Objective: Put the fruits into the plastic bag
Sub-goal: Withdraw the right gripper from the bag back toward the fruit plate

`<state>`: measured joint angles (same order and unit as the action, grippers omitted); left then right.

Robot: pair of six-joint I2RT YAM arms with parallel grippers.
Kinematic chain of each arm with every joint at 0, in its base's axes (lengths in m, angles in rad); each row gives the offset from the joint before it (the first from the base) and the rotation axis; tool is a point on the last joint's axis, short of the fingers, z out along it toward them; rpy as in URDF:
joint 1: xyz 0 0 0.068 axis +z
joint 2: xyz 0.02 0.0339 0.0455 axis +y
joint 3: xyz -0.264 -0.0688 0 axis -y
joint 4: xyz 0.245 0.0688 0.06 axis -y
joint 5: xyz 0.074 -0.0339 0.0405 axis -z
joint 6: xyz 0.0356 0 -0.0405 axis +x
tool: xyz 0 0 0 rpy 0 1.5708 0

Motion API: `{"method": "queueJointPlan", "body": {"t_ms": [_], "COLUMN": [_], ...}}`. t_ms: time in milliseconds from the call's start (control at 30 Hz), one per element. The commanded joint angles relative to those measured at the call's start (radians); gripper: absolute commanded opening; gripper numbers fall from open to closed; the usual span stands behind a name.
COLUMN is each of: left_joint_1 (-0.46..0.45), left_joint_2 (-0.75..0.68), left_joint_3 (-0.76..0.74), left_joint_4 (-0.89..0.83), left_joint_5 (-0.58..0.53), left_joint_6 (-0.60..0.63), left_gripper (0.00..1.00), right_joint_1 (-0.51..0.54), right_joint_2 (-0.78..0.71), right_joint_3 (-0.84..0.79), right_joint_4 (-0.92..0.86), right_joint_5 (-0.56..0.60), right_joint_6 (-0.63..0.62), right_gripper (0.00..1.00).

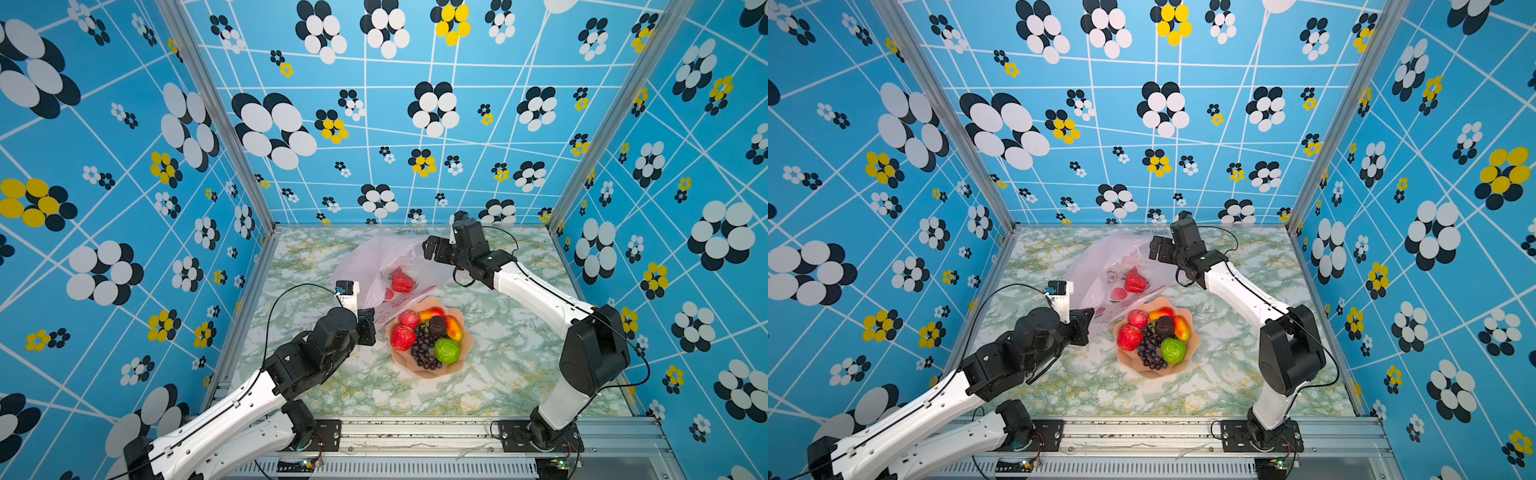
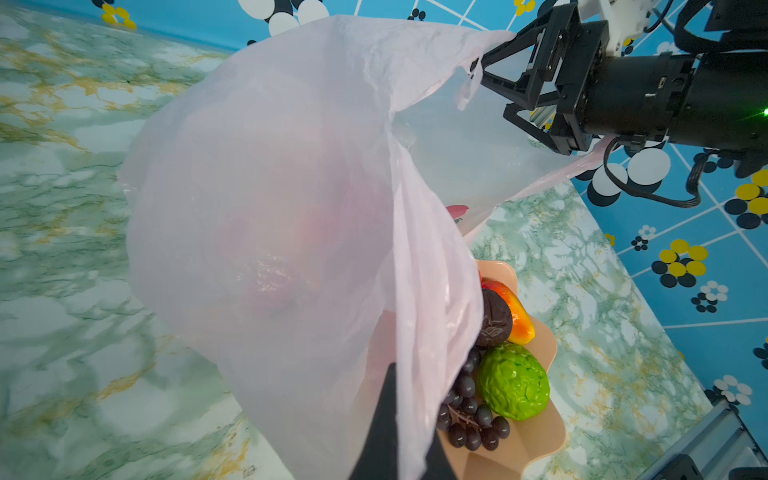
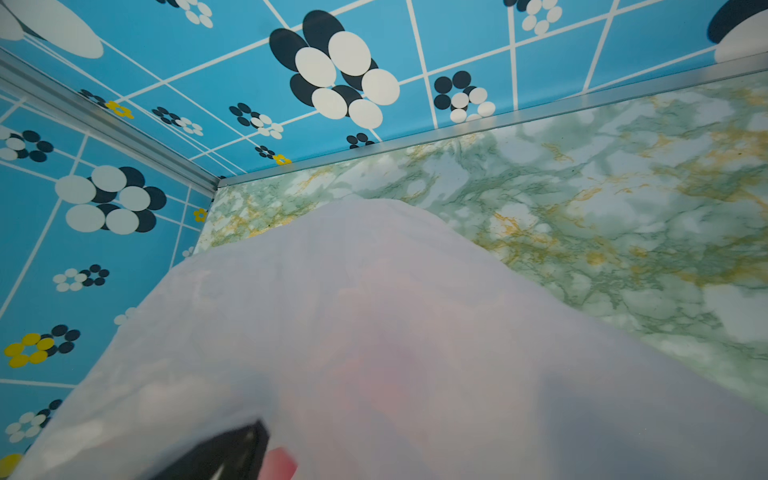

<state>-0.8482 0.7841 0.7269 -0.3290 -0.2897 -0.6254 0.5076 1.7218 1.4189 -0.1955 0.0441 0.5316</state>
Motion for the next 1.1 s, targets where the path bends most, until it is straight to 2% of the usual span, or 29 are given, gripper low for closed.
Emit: {"method": "queueJointPlan", "body": {"t_ms": [0,267,667,933,1000,1067], "left_joint_1": [0.007,0.052,0.063,0.064,0.064,0.065], "left_joint_2": [0.003,0.004,-0.034,-0.040,-0.044,-0.044], "left_joint_3": [-0.057,-0.092,-0.143,-0.140,-0.145,-0.149], "left_joint_4": [0.085,0.117,0.150,0.108,0.102,0.114], "left_joint_5": [0.031,0.097,0.057,0.032,0.021,0.031], "left_joint_6": [-0.038,-0.074,-0.135,-0.188,-0.214,-0.218], "left_gripper": [0.00,0.00,0.00,0.00,0.00,0.00], "right_joint_1": [-0.003,-0.004,-0.001,0.030,0.066,0.117], "right_joint_2": [-0.011,-0.079,-0.283,-0.396,-0.446,-0.497], "right_joint_3": [-0.047,-0.158,-0.373,-0.454,-0.467,-0.462], "right_joint_4": [0.029,0.148,0.332,0.245,0.169,0.051], "right_joint_5": [-0.135,-0.335,-0.548,-0.613,-0.576,-0.489], "right_joint_6": [0.022,0.074,0.198,0.229,0.192,0.132], "right_gripper": [0.99,0.99,0.99,0.99,0.99,0.99]}}
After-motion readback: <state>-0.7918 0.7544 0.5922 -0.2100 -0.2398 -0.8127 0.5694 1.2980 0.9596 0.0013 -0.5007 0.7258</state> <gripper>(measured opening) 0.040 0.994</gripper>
